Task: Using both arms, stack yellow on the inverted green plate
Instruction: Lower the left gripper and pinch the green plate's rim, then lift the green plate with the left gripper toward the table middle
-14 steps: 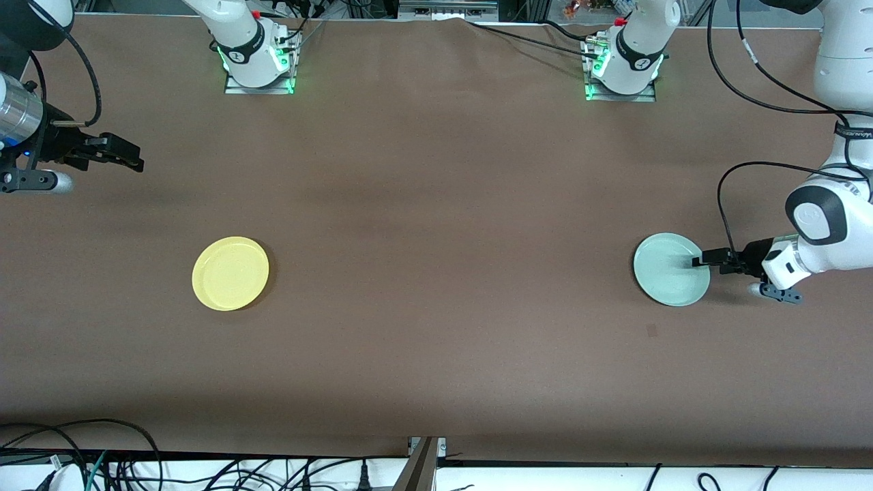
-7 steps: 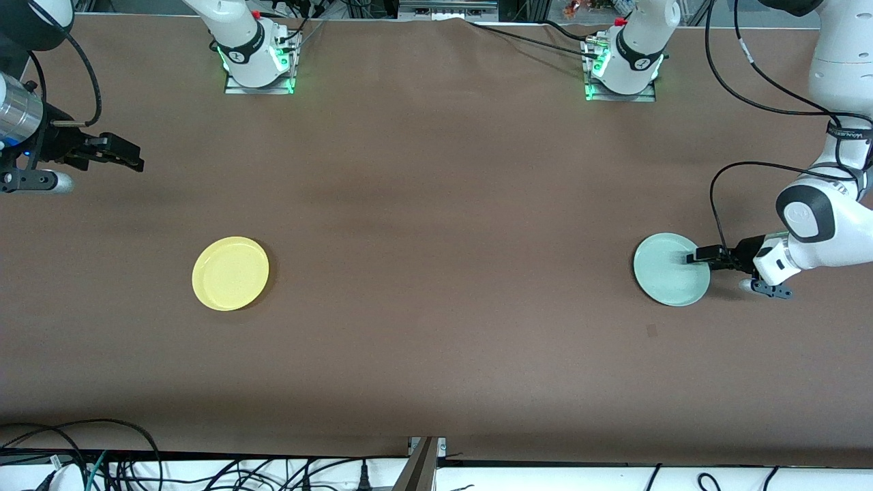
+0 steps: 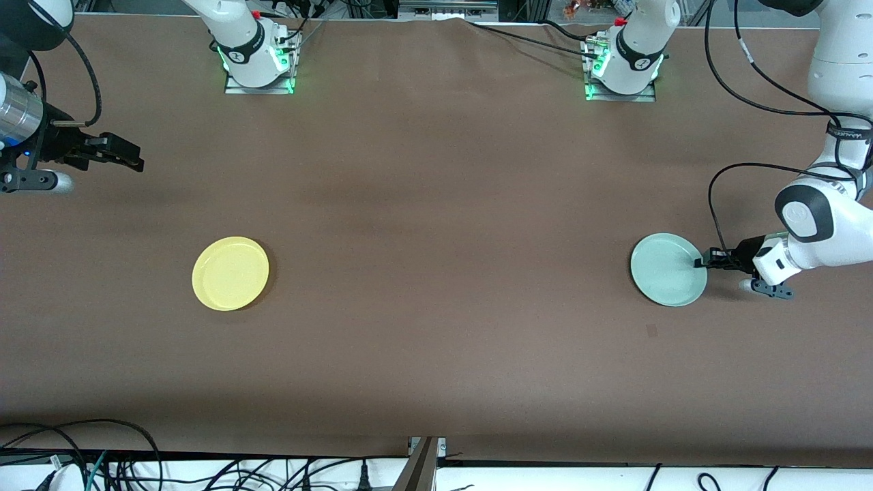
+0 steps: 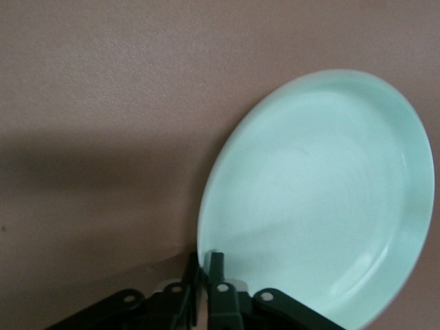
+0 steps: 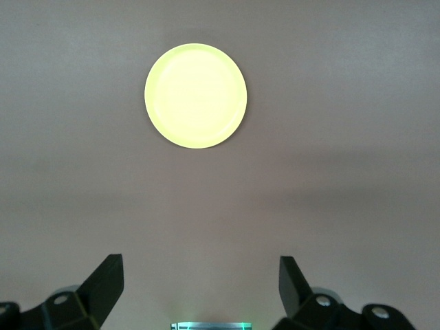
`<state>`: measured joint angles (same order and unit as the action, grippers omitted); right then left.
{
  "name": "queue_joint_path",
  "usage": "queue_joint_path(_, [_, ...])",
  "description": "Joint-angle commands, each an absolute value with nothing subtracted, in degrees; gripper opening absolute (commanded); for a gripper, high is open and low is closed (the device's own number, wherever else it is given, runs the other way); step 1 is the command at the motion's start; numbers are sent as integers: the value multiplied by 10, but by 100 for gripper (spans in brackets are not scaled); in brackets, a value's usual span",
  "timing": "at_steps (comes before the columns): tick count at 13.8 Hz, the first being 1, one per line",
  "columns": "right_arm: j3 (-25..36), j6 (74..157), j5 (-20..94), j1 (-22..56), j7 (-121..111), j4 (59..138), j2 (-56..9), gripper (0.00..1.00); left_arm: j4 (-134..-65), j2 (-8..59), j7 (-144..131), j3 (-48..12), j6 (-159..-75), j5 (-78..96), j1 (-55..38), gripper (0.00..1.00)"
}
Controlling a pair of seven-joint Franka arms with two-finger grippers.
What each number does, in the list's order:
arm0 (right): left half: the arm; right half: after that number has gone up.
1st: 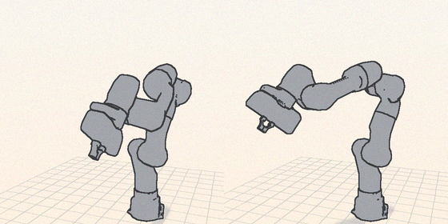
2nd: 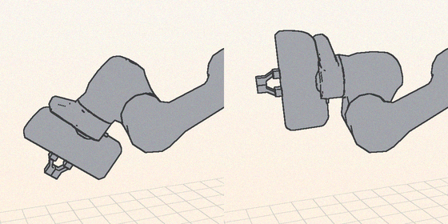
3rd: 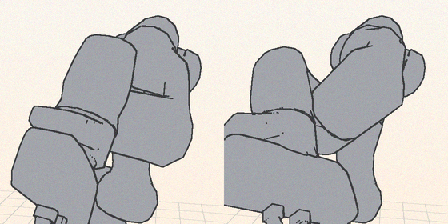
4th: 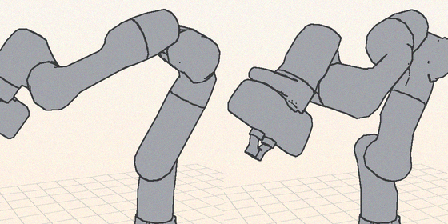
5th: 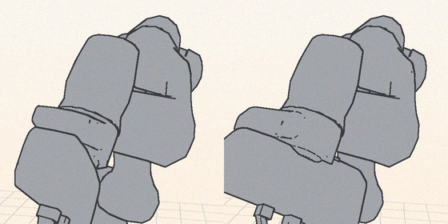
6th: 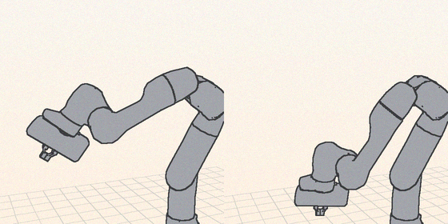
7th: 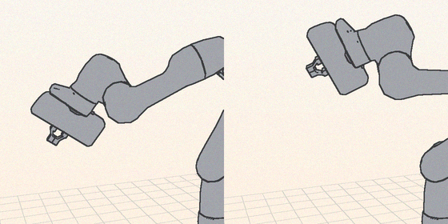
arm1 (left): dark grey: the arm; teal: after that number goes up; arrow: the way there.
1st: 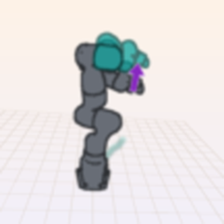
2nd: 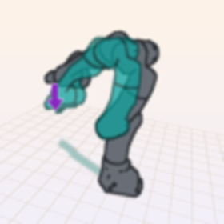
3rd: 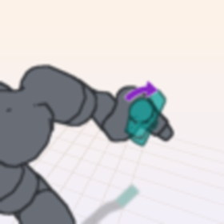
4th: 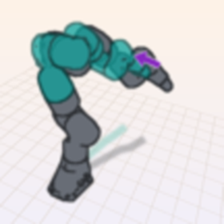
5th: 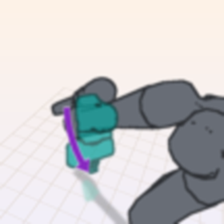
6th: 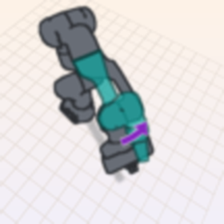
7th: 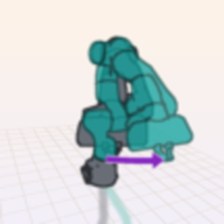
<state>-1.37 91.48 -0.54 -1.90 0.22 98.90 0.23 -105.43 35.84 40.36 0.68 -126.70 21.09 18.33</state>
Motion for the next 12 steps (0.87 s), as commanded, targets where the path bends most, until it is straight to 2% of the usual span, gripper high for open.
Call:
queue_joint_path(1, [-13,905,-4,-17,11,983,2,100,-1068,349,419,7,-1281,196,180,0])
queue_joint_path(6, [-13,905,-4,-17,11,983,2,100,-1051,318,412,4,-1277,178,164,0])
queue_joint_path(12, [-13,906,-4,-17,11,983,1,100,-948,307,392,-12,-1282,123,78,0])
